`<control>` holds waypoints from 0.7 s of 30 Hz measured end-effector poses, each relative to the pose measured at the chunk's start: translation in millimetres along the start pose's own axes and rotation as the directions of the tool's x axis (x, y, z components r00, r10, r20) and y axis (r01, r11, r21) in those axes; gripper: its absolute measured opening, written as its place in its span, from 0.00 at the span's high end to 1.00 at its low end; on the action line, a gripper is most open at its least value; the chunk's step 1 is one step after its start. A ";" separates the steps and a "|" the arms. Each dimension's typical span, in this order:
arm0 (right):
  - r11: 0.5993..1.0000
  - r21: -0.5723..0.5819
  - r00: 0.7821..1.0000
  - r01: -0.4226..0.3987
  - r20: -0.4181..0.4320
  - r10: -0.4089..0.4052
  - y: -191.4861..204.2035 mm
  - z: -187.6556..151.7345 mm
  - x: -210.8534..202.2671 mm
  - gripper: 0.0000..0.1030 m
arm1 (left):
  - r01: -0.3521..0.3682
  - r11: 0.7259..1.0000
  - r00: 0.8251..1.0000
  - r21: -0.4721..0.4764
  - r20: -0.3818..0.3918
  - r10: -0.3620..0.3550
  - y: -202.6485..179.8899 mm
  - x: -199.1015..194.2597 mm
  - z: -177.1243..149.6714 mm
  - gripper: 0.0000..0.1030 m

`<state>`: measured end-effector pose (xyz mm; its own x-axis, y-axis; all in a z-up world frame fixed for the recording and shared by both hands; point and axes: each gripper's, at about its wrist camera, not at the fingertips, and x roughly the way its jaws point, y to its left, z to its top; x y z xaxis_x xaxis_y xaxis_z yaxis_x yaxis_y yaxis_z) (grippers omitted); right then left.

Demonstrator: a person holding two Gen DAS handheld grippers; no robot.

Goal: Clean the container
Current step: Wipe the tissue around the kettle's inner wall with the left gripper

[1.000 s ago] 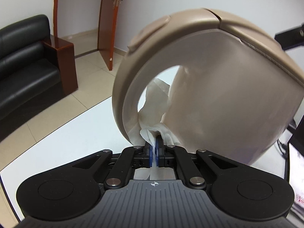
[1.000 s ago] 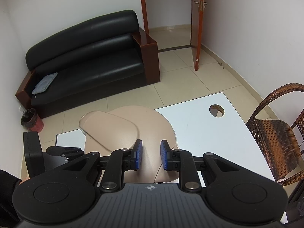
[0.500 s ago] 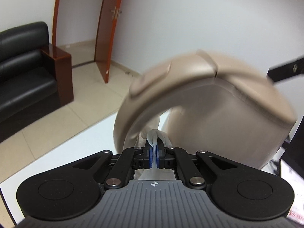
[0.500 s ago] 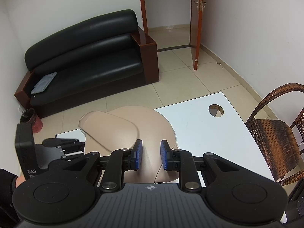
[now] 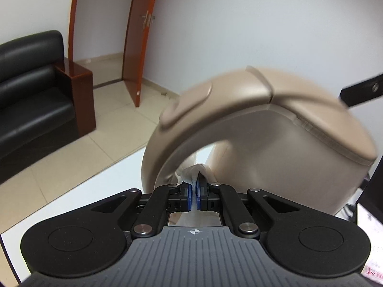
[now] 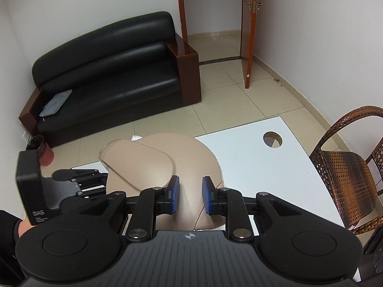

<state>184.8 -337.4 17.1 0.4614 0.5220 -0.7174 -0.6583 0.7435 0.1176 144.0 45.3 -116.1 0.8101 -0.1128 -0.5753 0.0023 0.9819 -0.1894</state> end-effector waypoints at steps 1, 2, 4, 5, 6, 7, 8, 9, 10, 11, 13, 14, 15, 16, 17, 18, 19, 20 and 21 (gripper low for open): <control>1.000 0.001 1.000 0.000 0.001 0.000 0.2 -0.5 0.1 0.77 | -0.001 1.000 1.000 0.001 -0.008 0.001 0.7 1.3 -1.2 0.98; 1.000 0.002 1.000 -0.001 0.002 0.001 0.0 -0.7 0.2 0.77 | -0.002 1.000 1.000 0.002 -0.018 0.002 1.4 2.4 -2.8 0.98; 1.000 0.002 1.000 -0.002 0.003 0.002 -0.5 -0.5 0.9 0.77 | -0.005 1.000 0.999 0.009 -0.038 0.006 3.3 7.8 -7.6 0.97; 1.000 0.001 1.000 -0.002 0.003 0.002 -0.7 -0.4 1.4 0.77 | -0.005 1.000 0.999 0.015 -0.032 0.006 3.4 6.7 -8.9 0.98; 1.000 0.001 1.000 -0.002 0.002 0.002 -0.9 -0.3 1.9 0.77 | -0.006 1.000 1.000 0.021 -0.031 0.007 2.8 6.1 -9.6 0.98; 1.000 0.000 1.000 -0.003 0.002 0.003 -1.1 -0.1 2.4 0.77 | -0.007 1.000 1.000 0.025 -0.029 0.008 2.7 6.1 -10.2 0.98; 1.000 0.000 1.000 -0.003 0.002 0.003 -1.4 0.2 2.8 0.77 | -0.007 1.000 1.000 0.027 -0.030 0.007 3.9 7.7 -10.2 0.98; 1.000 0.000 1.000 -0.003 0.002 0.003 -1.7 0.5 3.1 0.77 | -0.007 0.999 1.000 0.035 -0.029 0.008 3.9 8.7 -10.3 0.98; 1.000 0.000 1.000 -0.003 0.002 0.003 -1.5 0.2 3.3 0.77 | -0.008 0.999 1.000 0.045 -0.027 0.009 4.1 9.4 -10.9 0.98; 1.000 0.000 1.000 -0.002 0.002 0.002 -0.4 -1.3 3.3 0.77 | -0.011 0.999 1.000 0.054 -0.024 0.012 4.7 9.6 -11.8 0.98; 1.000 0.001 1.000 0.000 0.003 0.000 1.5 -3.7 3.2 0.77 | -0.020 0.997 1.000 0.075 -0.017 0.021 3.9 9.8 -13.9 0.98; 1.000 0.002 1.000 0.000 0.003 0.000 1.8 -3.9 3.0 0.77 | -0.022 0.997 1.000 0.076 -0.018 0.023 4.7 10.5 -14.0 0.98; 1.000 0.002 1.000 0.000 0.004 0.000 2.2 -4.1 2.8 0.77 | -0.023 0.997 1.000 0.078 -0.019 0.025 4.6 10.6 -14.2 0.98; 1.000 0.002 1.000 0.000 0.004 0.000 2.7 -4.3 2.6 0.77 | -0.024 0.996 0.999 0.080 -0.021 0.026 4.8 11.0 -14.4 0.98; 1.000 0.002 1.000 0.001 0.004 -0.001 3.2 -4.5 2.4 0.77 | -0.025 0.996 0.999 0.083 -0.022 0.027 5.3 11.6 -14.6 0.98; 1.000 0.003 1.000 0.001 0.004 -0.001 3.2 -4.3 2.4 0.77 | -0.025 0.996 0.999 0.087 -0.024 0.027 5.4 11.6 -15.7 0.98; 1.000 0.002 1.000 0.000 0.004 0.000 2.0 -3.4 2.5 0.77 | -0.024 0.996 0.999 0.083 -0.027 0.026 6.2 11.4 -16.9 0.98; 1.000 0.003 1.000 0.000 0.004 0.000 1.1 -2.9 2.6 0.77 | -0.022 0.997 0.999 0.075 -0.032 0.024 7.4 11.2 -18.1 0.98; 1.000 0.004 1.000 0.000 0.005 0.000 0.6 -2.9 2.7 0.77 | -0.021 0.997 0.999 0.068 -0.041 0.024 8.4 11.8 -20.1 0.98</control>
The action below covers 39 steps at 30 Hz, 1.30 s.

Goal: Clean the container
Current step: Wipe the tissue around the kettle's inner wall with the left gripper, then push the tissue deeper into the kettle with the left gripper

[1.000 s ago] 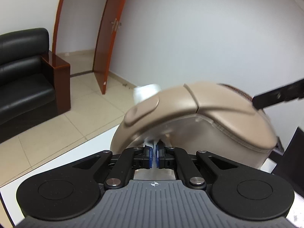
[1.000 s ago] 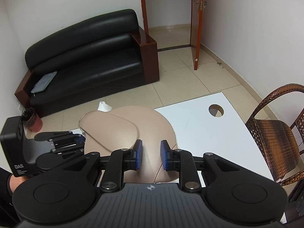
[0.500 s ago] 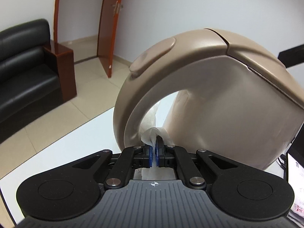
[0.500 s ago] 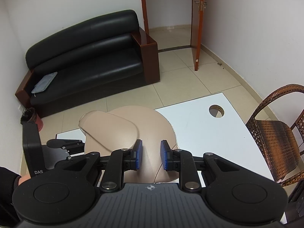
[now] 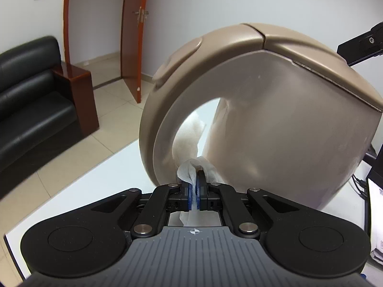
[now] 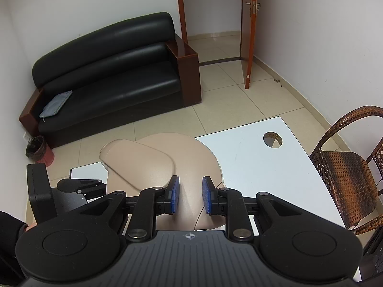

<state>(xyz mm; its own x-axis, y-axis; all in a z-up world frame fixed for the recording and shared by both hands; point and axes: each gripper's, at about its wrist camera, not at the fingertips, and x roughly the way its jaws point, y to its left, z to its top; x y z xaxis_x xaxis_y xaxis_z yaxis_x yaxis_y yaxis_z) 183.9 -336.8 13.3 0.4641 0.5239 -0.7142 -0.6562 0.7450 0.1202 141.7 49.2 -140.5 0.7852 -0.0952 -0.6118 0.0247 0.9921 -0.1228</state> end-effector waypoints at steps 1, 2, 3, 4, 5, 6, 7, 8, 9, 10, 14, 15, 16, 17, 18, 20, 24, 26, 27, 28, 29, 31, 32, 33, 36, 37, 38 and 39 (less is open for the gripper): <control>1.000 0.001 1.000 0.000 0.001 0.000 -0.5 -0.1 0.0 0.77 | -0.002 1.000 1.000 0.002 -0.008 0.002 -0.4 0.5 -2.4 0.98; 1.000 0.001 1.000 0.000 0.001 0.000 -0.9 0.2 0.0 0.77 | -0.002 1.000 1.000 0.007 -0.012 0.002 -1.0 0.6 -4.8 0.98; 1.000 0.001 1.000 -0.001 0.000 0.001 -1.0 1.2 -0.2 0.77 | -0.002 1.000 1.000 0.013 -0.018 0.002 -0.9 1.6 -7.0 0.98; 1.000 0.000 1.000 -0.001 -0.001 0.001 -1.2 1.9 -0.3 0.77 | -0.001 1.000 1.000 0.012 -0.022 0.001 0.0 2.7 -7.7 0.98; 1.000 0.000 1.000 -0.001 -0.001 0.001 -1.0 1.7 -0.1 0.77 | -0.001 1.000 1.000 0.013 -0.023 0.001 0.9 3.6 -7.9 0.98; 1.000 0.001 1.000 -0.001 0.000 0.001 -0.6 0.6 0.0 0.77 | -0.002 1.000 1.000 0.018 -0.024 0.003 1.1 4.0 -8.0 0.98; 1.000 0.002 1.000 0.000 0.001 0.000 -0.2 -0.5 0.2 0.77 | -0.004 1.000 1.000 0.027 -0.025 0.005 1.0 4.6 -8.2 0.98; 1.000 0.002 1.000 0.000 0.001 0.000 0.1 -1.2 0.4 0.77 | -0.005 0.999 1.000 0.032 -0.027 0.006 1.2 5.4 -8.6 0.98; 1.000 0.001 1.000 0.000 0.001 0.000 0.4 -1.2 0.5 0.77 | -0.004 0.999 0.999 0.036 -0.032 0.005 1.7 6.1 -9.3 0.97; 1.000 0.000 1.000 0.000 0.001 0.000 0.7 -1.2 0.7 0.77 | -0.002 0.999 0.999 0.037 -0.039 0.003 2.6 7.3 -10.1 0.97; 1.000 0.001 1.000 0.001 0.000 -0.001 1.2 -1.0 0.4 0.77 | 0.000 0.999 0.998 0.051 -0.069 0.004 1.7 10.3 -16.0 0.97; 1.000 0.000 1.000 0.000 0.000 0.000 1.0 -0.7 0.4 0.77 | 0.002 0.998 0.996 0.055 -0.085 0.003 1.4 11.9 -18.7 0.97; 1.000 0.000 1.000 0.000 0.000 0.000 0.7 -0.6 0.5 0.77 | 0.004 0.998 0.995 0.059 -0.100 0.001 1.3 13.8 -21.3 0.97; 1.000 -0.001 1.000 0.000 0.000 0.000 0.6 -1.2 0.5 0.77 | 0.009 0.998 0.993 0.058 -0.116 -0.002 2.0 17.2 -23.6 0.97; 1.000 -0.001 1.000 0.000 0.000 0.000 1.4 -1.9 0.5 0.77 | 0.017 0.999 0.989 0.051 -0.147 -0.009 3.6 22.8 -26.7 0.97; 1.000 0.000 1.000 0.000 0.000 0.000 0.8 -1.9 0.5 0.77 | 0.028 0.999 0.982 0.016 -0.186 -0.024 8.4 30.7 -30.4 0.97; 1.000 0.002 1.000 -0.001 0.001 0.001 -0.3 -2.3 0.6 0.77 | 0.026 0.999 0.981 0.024 -0.193 -0.020 10.3 33.9 -29.9 0.97; 1.000 0.000 1.000 -0.002 0.001 0.002 -1.3 -2.4 1.0 0.77 | 0.026 1.000 0.981 0.006 -0.192 -0.024 12.8 32.8 -27.0 0.97; 1.000 -0.001 1.000 -0.002 0.001 0.002 -1.3 -2.7 1.1 0.77 | 0.022 1.000 0.983 0.007 -0.182 -0.020 12.8 30.6 -24.4 0.97; 1.000 -0.001 1.000 -0.002 0.001 0.002 -1.3 -2.9 1.2 0.77 | 0.017 1.000 0.986 0.015 -0.168 -0.014 12.0 27.5 -21.4 0.97; 1.000 -0.001 1.000 -0.002 0.001 0.002 -1.2 -3.1 1.1 0.77 | 0.012 1.000 0.988 0.024 -0.154 -0.008 11.1 24.4 -18.3 0.97; 1.000 -0.003 1.000 -0.002 0.000 0.002 -1.1 -3.1 1.2 0.77 | 0.010 1.000 0.990 0.013 -0.137 -0.008 12.0 18.2 -12.2 0.97; 1.000 -0.004 1.000 -0.002 0.000 0.002 -1.1 -3.0 1.3 0.77 | 0.011 1.000 0.992 0.005 -0.128 -0.010 11.9 14.6 -9.9 0.97; 1.000 -0.004 1.000 -0.003 -0.001 0.003 -1.3 -2.9 1.6 0.77 | 0.010 1.000 0.994 0.006 -0.109 -0.009 11.5 9.5 -6.3 0.97; 1.000 -0.005 1.000 -0.003 -0.001 0.003 -1.6 -2.3 1.8 0.77 | -0.001 1.000 0.999 0.026 -0.043 0.002 7.7 -4.2 3.9 0.97; 1.000 -0.005 1.000 -0.003 -0.001 0.003 -1.6 -2.2 1.9 0.77 | -0.004 1.000 1.000 0.024 -0.015 0.004 7.7 -9.4 9.7 0.97; 1.000 -0.005 1.000 -0.003 -0.001 0.003 -1.5 -2.2 1.8 0.77 | -0.003 1.000 1.000 0.014 -0.005 0.003 8.7 -11.2 15.0 0.97; 1.000 -0.004 1.000 -0.002 -0.001 0.002 -1.2 -2.3 1.4 0.77 | -0.002 1.000 1.000 0.002 0.003 0.002 9.8 -12.5 19.9 0.97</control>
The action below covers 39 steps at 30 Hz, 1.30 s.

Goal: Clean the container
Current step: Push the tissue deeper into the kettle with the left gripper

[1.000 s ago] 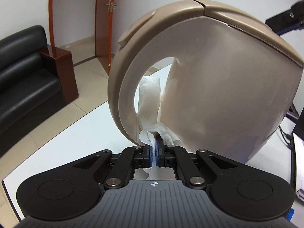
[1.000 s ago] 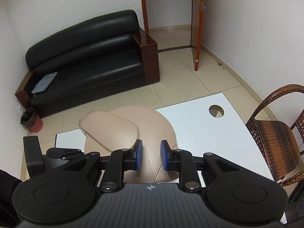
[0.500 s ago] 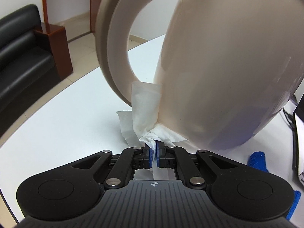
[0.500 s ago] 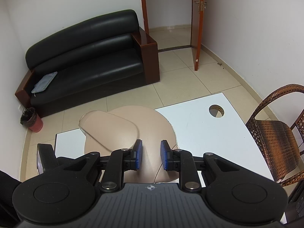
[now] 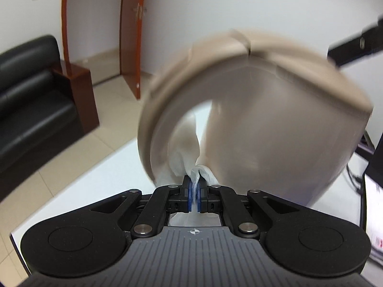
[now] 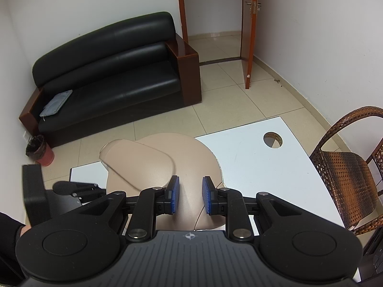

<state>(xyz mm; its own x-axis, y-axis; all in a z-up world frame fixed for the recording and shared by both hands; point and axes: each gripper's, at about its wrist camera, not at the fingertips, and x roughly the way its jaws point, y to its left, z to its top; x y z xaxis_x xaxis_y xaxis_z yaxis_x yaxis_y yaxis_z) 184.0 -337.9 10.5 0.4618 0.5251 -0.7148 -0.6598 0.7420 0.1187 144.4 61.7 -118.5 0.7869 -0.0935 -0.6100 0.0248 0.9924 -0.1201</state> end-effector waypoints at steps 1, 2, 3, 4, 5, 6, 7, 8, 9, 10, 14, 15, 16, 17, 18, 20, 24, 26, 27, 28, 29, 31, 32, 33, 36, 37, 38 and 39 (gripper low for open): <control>1.000 0.000 1.000 0.000 0.000 0.000 0.2 -0.1 -0.2 0.77 | 0.005 1.000 1.000 -0.017 0.005 -0.005 1.2 -0.3 3.6 0.97; 1.000 0.000 1.000 0.001 -0.001 -0.001 0.3 -0.1 -0.3 0.77 | 0.009 1.000 1.000 -0.026 0.019 -0.008 1.6 -1.8 7.0 0.97; 1.000 0.001 1.000 0.001 -0.001 -0.001 0.5 -0.2 -0.4 0.77 | 0.010 1.000 0.999 -0.025 0.049 -0.009 1.2 -5.6 10.8 0.97; 1.000 0.001 1.000 0.001 -0.001 -0.001 0.8 -0.3 -0.7 0.77 | 0.007 1.000 0.997 -0.013 0.077 -0.006 -1.4 -8.7 13.3 0.97; 1.000 0.003 1.000 0.002 0.000 -0.002 0.9 -0.4 -0.8 0.77 | 0.003 1.000 0.995 -0.002 0.105 -0.003 -4.5 -11.8 15.6 0.97; 1.000 0.004 1.000 0.002 0.001 -0.002 1.1 -0.6 -0.8 0.77 | -0.001 1.000 0.992 0.005 0.129 0.001 -8.9 -14.9 17.0 0.97; 1.000 0.005 1.000 0.001 0.002 -0.001 1.2 -0.9 -0.8 0.77 | -0.006 1.000 0.989 0.011 0.148 0.004 -12.7 -17.2 18.0 0.96; 1.000 0.005 1.000 0.001 0.002 -0.001 1.1 -1.1 -0.8 0.77 | -0.012 1.000 0.988 0.006 0.155 0.010 -14.2 -17.1 17.3 0.96; 1.000 0.006 1.000 0.001 0.003 -0.001 1.3 -1.4 -0.9 0.77 | -0.017 1.000 0.987 -0.013 0.160 0.018 -14.4 -16.6 15.9 0.96; 1.000 0.006 1.000 0.001 0.004 -0.001 1.4 -1.7 -0.9 0.77 | -0.018 0.999 0.987 -0.035 0.156 0.023 -14.5 -15.4 15.7 0.96; 1.000 0.010 1.000 0.001 0.008 -0.001 1.7 -3.3 -0.8 0.77 | -0.017 0.989 0.993 -0.148 0.116 0.034 -11.2 -13.2 11.6 0.95; 1.000 0.010 1.000 0.001 0.009 -0.001 1.9 -3.5 -1.0 0.77 | -0.011 0.984 0.994 -0.175 0.107 0.030 -12.1 -17.1 9.7 0.95; 1.000 0.009 1.000 0.001 0.010 -0.001 1.9 -3.9 -1.2 0.77 | -0.008 0.980 0.995 -0.196 0.101 0.029 -12.9 -19.7 8.2 0.95; 1.000 0.010 1.000 0.000 0.011 0.000 1.7 -4.3 -1.3 0.77 | -0.008 0.977 0.995 -0.212 0.095 0.029 -11.6 -17.6 7.8 0.95; 1.000 0.009 1.000 0.000 0.012 0.000 1.5 -4.6 -1.3 0.77 | -0.007 0.972 0.996 -0.237 0.085 0.028 -10.4 -16.7 6.5 0.95; 1.000 0.008 1.000 -0.001 0.013 0.000 1.3 -5.1 -1.2 0.77 | -0.001 0.959 0.997 -0.284 0.068 0.021 -9.2 -16.1 2.2 0.95; 1.000 0.009 1.000 -0.001 0.016 0.001 0.7 -5.9 -1.2 0.77 | 0.014 0.923 1.000 -0.385 0.020 -0.006 -5.3 -12.6 -6.4 0.95; 1.000 0.010 1.000 -0.001 0.017 0.001 0.6 -5.7 -1.2 0.77 | 0.015 0.919 1.000 -0.395 0.011 -0.011 -4.1 -8.0 -8.6 0.95; 1.000 0.010 1.000 -0.001 0.017 0.001 0.6 -5.7 -1.2 0.77 | 0.013 0.922 1.000 -0.387 0.009 -0.011 -7.6 -9.1 -10.8 0.95; 1.000 0.010 1.000 -0.001 0.017 0.001 0.8 -5.8 -1.4 0.77 | 0.012 0.927 1.000 -0.376 0.010 -0.009 -13.4 -15.5 -14.9 0.95; 1.000 0.010 1.000 -0.001 0.018 0.001 0.9 -5.8 -1.5 0.77 | 0.011 0.931 1.000 -0.366 0.013 -0.007 -13.5 -14.1 -15.4 0.95; 1.000 0.011 1.000 -0.001 0.018 0.001 0.9 -5.5 -1.4 0.77 | 0.008 0.936 1.000 -0.352 0.014 -0.003 -15.3 -15.0 -16.0 0.95; 1.000 0.011 1.000 -0.001 0.018 0.000 0.9 -5.5 -1.3 0.77 | 0.004 0.941 1.000 -0.338 0.014 0.001 -16.3 -15.1 -15.4 0.95; 1.000 0.011 1.000 -0.001 0.018 0.000 0.8 -5.5 -1.3 0.77 | 0.000 0.947 1.000 -0.321 0.015 0.005 -17.7 -15.3 -14.9 0.95; 1.000 0.011 1.000 -0.001 0.019 0.001 0.5 -5.4 -1.4 0.77 | -0.024 0.972 0.999 -0.234 0.036 0.034 -23.7 -16.4 -12.2 0.95; 1.000 0.011 1.000 -0.001 0.019 0.001 0.5 -5.4 -1.6 0.77 | -0.034 0.978 0.998 -0.204 0.049 0.045 -25.1 -16.9 -11.0 0.95; 1.000 0.011 1.000 -0.001 0.020 0.001 0.5 -5.5 -1.7 0.77 | -0.043 0.983 0.997 -0.176 0.058 0.054 -27.5 -19.1 -10.2 0.95; 1.000 0.011 1.000 -0.001 0.020 0.001 0.5 -5.5 -1.8 0.77 | -0.052 0.987 0.996 -0.152 0.066 0.062 -29.7 -21.1 -9.6 0.95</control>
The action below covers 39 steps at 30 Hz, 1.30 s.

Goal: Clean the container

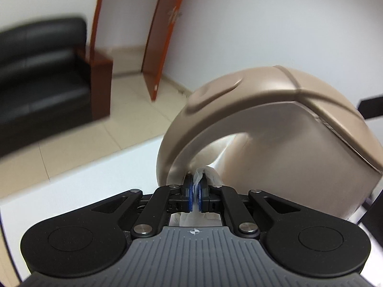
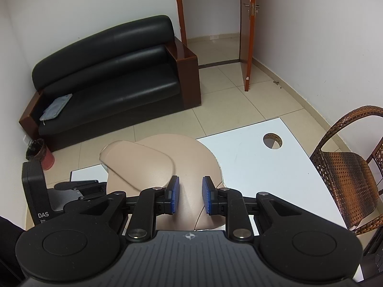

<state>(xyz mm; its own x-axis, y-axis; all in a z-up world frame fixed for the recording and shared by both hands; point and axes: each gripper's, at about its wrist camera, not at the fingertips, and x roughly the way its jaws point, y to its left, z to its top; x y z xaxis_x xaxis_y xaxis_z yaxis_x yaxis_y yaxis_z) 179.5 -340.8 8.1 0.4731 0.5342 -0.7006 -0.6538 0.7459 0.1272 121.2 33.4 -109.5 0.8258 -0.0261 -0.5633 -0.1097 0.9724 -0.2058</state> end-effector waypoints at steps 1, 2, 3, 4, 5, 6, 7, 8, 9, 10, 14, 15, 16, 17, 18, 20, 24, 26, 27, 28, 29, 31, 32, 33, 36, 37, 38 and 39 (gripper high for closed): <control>1.000 0.000 1.000 0.000 0.001 0.000 -0.1 -0.1 -0.1 0.77 | -0.006 1.000 1.000 0.015 0.003 0.006 -1.9 -1.4 0.0 0.95; 1.000 0.000 1.000 0.000 0.002 0.000 -0.2 -0.2 -0.2 0.77 | -0.012 0.999 1.000 0.034 0.011 0.012 -4.1 -3.2 -0.6 0.95; 1.000 0.000 1.000 -0.001 0.002 0.001 -0.3 -0.1 -0.3 0.77 | -0.023 0.997 0.999 0.069 0.028 0.021 -8.4 -6.8 -1.4 0.95; 1.000 0.000 1.000 -0.001 0.002 0.001 -0.4 -0.1 -0.3 0.77 | -0.035 0.993 0.998 0.110 0.050 0.030 -12.8 -10.6 -2.3 0.95; 1.000 0.000 1.000 -0.001 0.003 0.001 -0.5 0.0 -0.2 0.77 | -0.046 0.988 0.997 0.149 0.072 0.036 -17.0 -14.2 -2.9 0.95; 1.000 -0.001 1.000 -0.001 0.003 0.001 -0.7 0.0 -0.1 0.77 | -0.058 0.981 0.995 0.187 0.092 0.041 -21.1 -17.3 -3.6 0.95; 1.000 0.000 1.000 -0.002 0.004 0.002 -0.9 -0.2 -0.2 0.77 | -0.070 0.973 0.993 0.222 0.107 0.047 -24.7 -18.6 -4.6 0.95; 1.000 0.000 1.000 -0.002 0.005 0.002 -0.9 -0.2 -0.4 0.77 | -0.085 0.962 0.991 0.259 0.119 0.055 -28.3 -18.9 -6.1 0.95; 1.000 0.001 1.000 -0.002 0.005 0.002 -0.8 -0.3 -0.5 0.77 | -0.109 0.943 0.988 0.313 0.135 0.069 -32.6 -17.7 -9.0 0.95; 1.000 0.001 1.000 -0.002 0.006 0.002 -0.9 -0.2 -0.4 0.77 | -0.130 0.922 0.986 0.365 0.149 0.080 -36.8 -16.5 -12.0 0.95; 1.000 0.000 1.000 -0.001 0.006 0.001 1.7 -0.6 -0.3 0.77 | -0.175 0.830 0.980 0.529 0.172 0.097 -49.9 -13.1 -23.1 0.95; 1.000 0.000 1.000 -0.001 0.005 0.001 1.4 -1.1 -0.4 0.77 | -0.180 0.813 0.980 0.553 0.174 0.098 -51.5 -12.7 -24.9 0.95; 1.000 0.000 1.000 -0.001 0.005 0.001 1.2 -1.5 -0.5 0.77 | -0.184 0.798 0.979 0.574 0.175 0.099 -53.7 -13.8 -26.6 0.95; 1.000 0.001 1.000 -0.001 0.005 0.001 0.8 -1.6 -0.5 0.77 | -0.189 0.779 0.979 0.598 0.177 0.102 -56.1 -13.4 -28.6 0.95; 1.000 0.001 1.000 -0.001 0.006 0.001 -1.0 -1.5 -0.5 0.77 | -0.195 0.759 0.978 0.622 0.179 0.105 -58.5 -12.8 -30.8 0.95; 1.000 0.002 1.000 -0.002 0.006 0.002 -2.3 -1.4 -0.8 0.77 | -0.196 0.728 0.979 0.657 0.176 0.105 -60.7 -10.0 -34.5 0.95; 1.000 0.003 1.000 -0.002 0.006 0.002 -1.5 -1.0 -1.3 0.77 | -0.202 0.655 0.978 0.728 0.187 0.093 -60.6 -3.9 -42.3 0.95; 1.000 0.000 1.000 -0.001 0.005 0.001 1.6 -0.2 -1.1 0.77 | -0.206 0.615 0.977 0.761 0.192 0.089 -58.3 2.0 -45.1 0.95; 1.000 0.000 1.000 -0.001 0.005 0.001 1.4 0.1 -1.0 0.77 | -0.208 0.594 0.977 0.777 0.195 0.087 -58.1 3.8 -47.1 0.96; 1.000 0.000 1.000 -0.001 0.005 0.001 1.9 0.1 -1.2 0.77 | -0.210 0.573 0.977 0.792 0.197 0.086 -58.2 5.3 -48.9 0.96; 1.000 -0.001 1.000 -0.002 0.004 0.002 2.3 0.2 -1.3 0.77 | -0.212 0.558 0.976 0.802 0.199 0.085 -59.0 5.5 -50.3 0.96; 1.000 0.000 1.000 -0.002 0.004 0.002 3.0 0.3 -2.6 0.77 | -0.215 0.511 0.976 0.832 0.202 0.083 -61.3 5.8 -53.2 0.96; 1.000 0.000 1.000 -0.002 0.004 0.002 3.3 0.3 -2.8 0.77 | -0.212 0.494 0.977 0.843 0.200 0.079 -61.7 5.6 -53.6 0.97; 1.000 0.000 1.000 -0.002 0.004 0.002 3.6 0.4 -3.0 0.77 | -0.206 0.462 0.978 0.862 0.194 0.074 -62.1 5.5 -54.2 0.97; 1.000 0.000 1.000 -0.002 0.003 0.002 3.9 0.7 -3.5 0.77 | -0.194 0.342 0.981 0.919 0.186 0.055 -60.3 5.2 -56.8 0.96; 1.000 0.001 1.000 -0.002 0.003 0.002 4.1 0.9 -3.5 0.77 | -0.193 0.308 0.981 0.932 0.187 0.049 -59.9 4.8 -58.0 0.96; 1.000 0.001 1.000 -0.001 0.002 0.001 4.3 1.2 -3.5 0.77 | -0.194 0.271 0.981 0.943 0.190 0.043 -59.7 4.5 -59.6 0.95; 1.000 0.001 1.000 -0.001 0.002 0.001 4.5 1.3 -3.5 0.77 | -0.198 0.225 0.980 0.954 0.195 0.037 -59.3 3.8 -61.6 0.95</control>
<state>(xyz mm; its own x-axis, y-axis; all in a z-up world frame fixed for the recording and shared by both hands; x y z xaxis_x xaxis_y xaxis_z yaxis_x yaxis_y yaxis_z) 175.7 -338.8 12.0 0.4733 0.5359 -0.6992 -0.6540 0.7455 0.1286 96.8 -38.6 -148.7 0.9132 0.0552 -0.4038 0.3394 0.4453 0.8285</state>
